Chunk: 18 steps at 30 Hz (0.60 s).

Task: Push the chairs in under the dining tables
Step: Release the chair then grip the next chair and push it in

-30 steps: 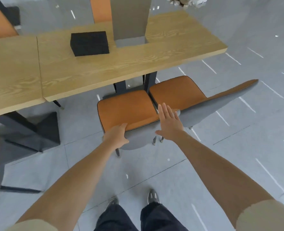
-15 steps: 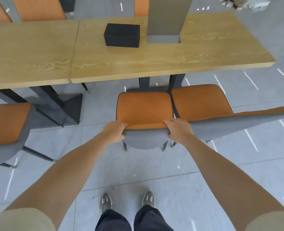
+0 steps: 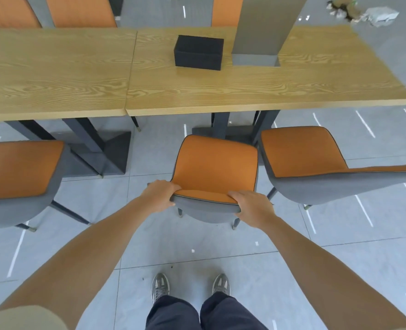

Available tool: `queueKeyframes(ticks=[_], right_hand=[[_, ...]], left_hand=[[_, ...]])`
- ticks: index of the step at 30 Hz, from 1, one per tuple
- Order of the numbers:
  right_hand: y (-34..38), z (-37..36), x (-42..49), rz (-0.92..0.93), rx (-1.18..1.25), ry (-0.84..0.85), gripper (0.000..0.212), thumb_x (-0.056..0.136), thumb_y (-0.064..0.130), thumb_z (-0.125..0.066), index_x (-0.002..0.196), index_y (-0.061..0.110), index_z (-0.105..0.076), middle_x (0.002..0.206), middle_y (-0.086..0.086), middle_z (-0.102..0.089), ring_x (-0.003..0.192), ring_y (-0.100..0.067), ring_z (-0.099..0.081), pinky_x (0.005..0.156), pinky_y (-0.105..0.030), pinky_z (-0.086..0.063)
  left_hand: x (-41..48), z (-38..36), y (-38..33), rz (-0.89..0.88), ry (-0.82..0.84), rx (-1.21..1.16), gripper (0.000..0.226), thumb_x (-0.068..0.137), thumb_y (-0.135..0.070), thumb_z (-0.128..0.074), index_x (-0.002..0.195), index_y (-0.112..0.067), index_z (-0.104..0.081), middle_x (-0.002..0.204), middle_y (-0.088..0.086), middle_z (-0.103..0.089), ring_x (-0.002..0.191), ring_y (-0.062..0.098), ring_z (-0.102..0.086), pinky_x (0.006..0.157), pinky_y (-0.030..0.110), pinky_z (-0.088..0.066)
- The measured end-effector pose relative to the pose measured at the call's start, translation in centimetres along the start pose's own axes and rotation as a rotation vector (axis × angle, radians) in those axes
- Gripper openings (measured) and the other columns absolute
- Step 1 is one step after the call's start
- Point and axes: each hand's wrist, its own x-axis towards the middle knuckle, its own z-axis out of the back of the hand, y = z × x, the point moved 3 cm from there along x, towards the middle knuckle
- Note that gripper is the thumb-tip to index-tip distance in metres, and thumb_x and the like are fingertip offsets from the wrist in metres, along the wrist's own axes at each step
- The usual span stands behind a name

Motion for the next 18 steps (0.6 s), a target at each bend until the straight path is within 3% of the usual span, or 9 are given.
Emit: queueKeyframes(ticks=[5, 9, 13, 18], right_hand=[[4.1, -0.5, 0.9, 0.036, -0.016, 0.031, 0.049, 0.090, 0.014, -0.053, 0.136, 0.026, -0.043, 0.124, 0.000, -0.058, 0.112, -0.023, -0.055, 0.084, -0.033, -0.046], [8.9, -1.0, 2.8, 0.112, -0.030, 0.051, 0.048, 0.089, 0.017, -0.055, 0.135, 0.026, -0.044, 0.118, 0.000, -0.060, 0.109, -0.023, -0.056, 0.081, -0.033, -0.047], [13.8, -1.4, 5.2, 0.169, -0.039, 0.063, 0.047, 0.089, 0.021, -0.058, 0.134, 0.025, -0.045, 0.116, 0.000, -0.060, 0.109, -0.022, -0.056, 0.074, -0.029, -0.040], [19.2, -1.6, 7.9, 0.222, -0.061, 0.067, 0.049, 0.090, 0.023, -0.058, 0.136, 0.026, -0.043, 0.118, 0.000, -0.059, 0.110, -0.022, -0.055, 0.077, -0.029, -0.042]], left_hand=[[-2.6, -1.1, 3.7, 0.030, -0.037, -0.016, 0.028, 0.088, -0.015, -0.054, 0.115, -0.020, -0.060, 0.107, 0.006, -0.068, 0.097, 0.029, -0.063, 0.088, 0.040, -0.051], [-5.4, -1.5, 8.2, 0.086, -0.068, -0.059, 0.030, 0.089, -0.013, -0.053, 0.118, -0.019, -0.059, 0.109, 0.007, -0.067, 0.100, 0.029, -0.062, 0.088, 0.037, -0.049], [-8.2, -1.9, 12.9, 0.155, -0.077, -0.087, 0.033, 0.090, -0.014, -0.054, 0.123, -0.019, -0.056, 0.113, 0.006, -0.066, 0.105, 0.028, -0.061, 0.091, 0.037, -0.048], [-10.7, -1.8, 18.2, 0.222, -0.062, -0.105, 0.037, 0.089, -0.012, -0.054, 0.126, -0.019, -0.053, 0.113, 0.007, -0.065, 0.106, 0.028, -0.059, 0.089, 0.037, -0.048]])
